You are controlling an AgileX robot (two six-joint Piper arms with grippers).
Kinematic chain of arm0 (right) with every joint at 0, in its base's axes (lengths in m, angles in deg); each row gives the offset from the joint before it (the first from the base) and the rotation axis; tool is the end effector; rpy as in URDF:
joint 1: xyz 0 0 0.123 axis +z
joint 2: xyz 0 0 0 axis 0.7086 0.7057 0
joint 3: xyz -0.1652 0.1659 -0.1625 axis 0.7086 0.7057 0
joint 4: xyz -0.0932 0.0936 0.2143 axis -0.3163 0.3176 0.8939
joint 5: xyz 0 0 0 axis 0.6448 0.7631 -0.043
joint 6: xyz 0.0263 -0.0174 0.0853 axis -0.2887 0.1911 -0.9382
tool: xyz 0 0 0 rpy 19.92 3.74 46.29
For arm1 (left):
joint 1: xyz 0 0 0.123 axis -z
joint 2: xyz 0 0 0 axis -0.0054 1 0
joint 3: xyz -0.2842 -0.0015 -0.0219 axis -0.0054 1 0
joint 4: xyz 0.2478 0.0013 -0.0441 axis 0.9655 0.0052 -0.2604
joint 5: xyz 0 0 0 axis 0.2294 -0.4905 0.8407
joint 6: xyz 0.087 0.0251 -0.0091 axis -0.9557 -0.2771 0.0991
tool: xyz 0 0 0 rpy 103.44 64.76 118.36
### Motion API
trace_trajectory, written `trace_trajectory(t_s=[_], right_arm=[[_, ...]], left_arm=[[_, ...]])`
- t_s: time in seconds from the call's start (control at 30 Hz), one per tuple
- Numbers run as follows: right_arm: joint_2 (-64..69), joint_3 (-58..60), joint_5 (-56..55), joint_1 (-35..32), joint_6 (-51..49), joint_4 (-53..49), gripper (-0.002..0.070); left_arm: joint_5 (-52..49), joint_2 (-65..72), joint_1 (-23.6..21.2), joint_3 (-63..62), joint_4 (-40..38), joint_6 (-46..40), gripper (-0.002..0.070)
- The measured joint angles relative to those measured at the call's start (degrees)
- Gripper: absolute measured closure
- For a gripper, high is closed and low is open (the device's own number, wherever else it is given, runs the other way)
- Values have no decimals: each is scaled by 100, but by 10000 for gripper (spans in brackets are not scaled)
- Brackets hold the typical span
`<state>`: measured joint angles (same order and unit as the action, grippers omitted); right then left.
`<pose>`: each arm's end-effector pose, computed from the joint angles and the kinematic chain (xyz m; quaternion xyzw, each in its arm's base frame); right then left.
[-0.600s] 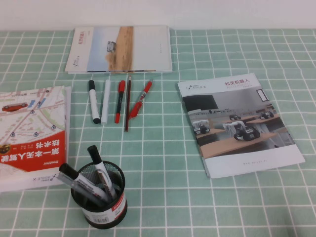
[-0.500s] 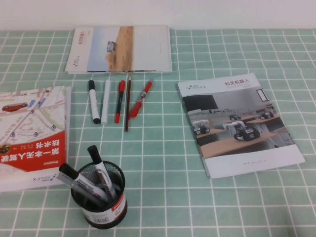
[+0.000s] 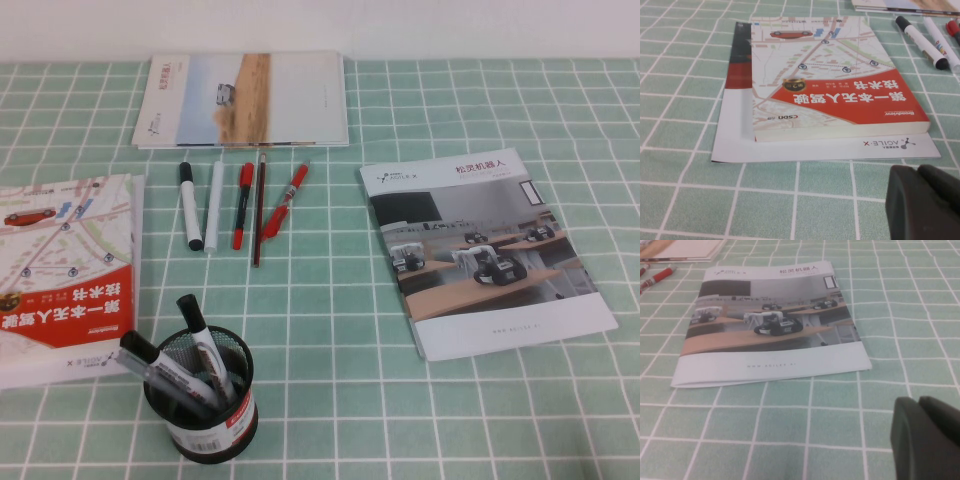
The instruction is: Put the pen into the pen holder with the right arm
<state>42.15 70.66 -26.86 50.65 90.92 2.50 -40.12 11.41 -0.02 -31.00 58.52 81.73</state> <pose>0.0529 0.0095 0.1736 -0.0327 0.7967 0.0630 0.6002 0.0521 -0.0009 0.1719 -0.0077 0.8059 -0.0105 0.5919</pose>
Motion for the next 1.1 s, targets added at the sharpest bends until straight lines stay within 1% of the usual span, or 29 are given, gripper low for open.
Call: trace_trajectory(t_s=[0.27,0.5,0.7,0.83,1.0,1.1], right_arm=[[0,0,-45,0,0,67,696],[-4,0,-470,0,0,151,696],[-4,0,-543,0,-11,247,696],[-4,0,-731,0,-20,961,696],[-4,0,-1213,0,-34,3013,696],[-4,0,-1530,0,92,3666,696]], left_arm=[[0,0,0,0,0,0,679],[0,0,0,0,0,0,679],[0,0,0,0,0,0,679],[0,0,0,0,0,0,679],[0,0,0,0,0,0,679],[0,0,0,0,0,0,679]])
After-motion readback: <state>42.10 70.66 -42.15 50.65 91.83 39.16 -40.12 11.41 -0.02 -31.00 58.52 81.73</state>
